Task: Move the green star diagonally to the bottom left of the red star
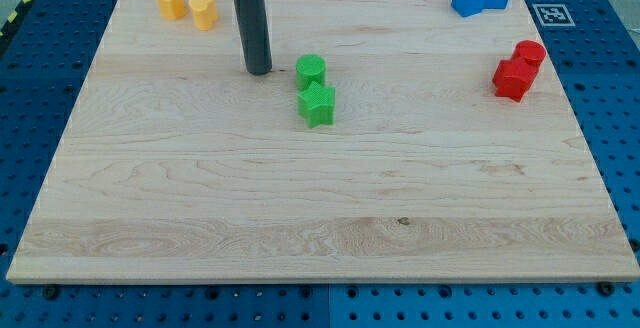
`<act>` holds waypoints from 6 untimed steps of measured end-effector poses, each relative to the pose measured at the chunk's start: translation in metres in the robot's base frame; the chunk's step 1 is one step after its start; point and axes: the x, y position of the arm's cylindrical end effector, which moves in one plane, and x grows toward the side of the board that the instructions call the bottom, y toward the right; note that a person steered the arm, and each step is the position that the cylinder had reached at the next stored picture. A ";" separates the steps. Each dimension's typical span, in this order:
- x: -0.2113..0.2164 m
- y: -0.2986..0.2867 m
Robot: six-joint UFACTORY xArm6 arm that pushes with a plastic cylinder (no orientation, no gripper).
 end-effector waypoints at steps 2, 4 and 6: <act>0.049 0.024; 0.063 0.093; 0.121 0.126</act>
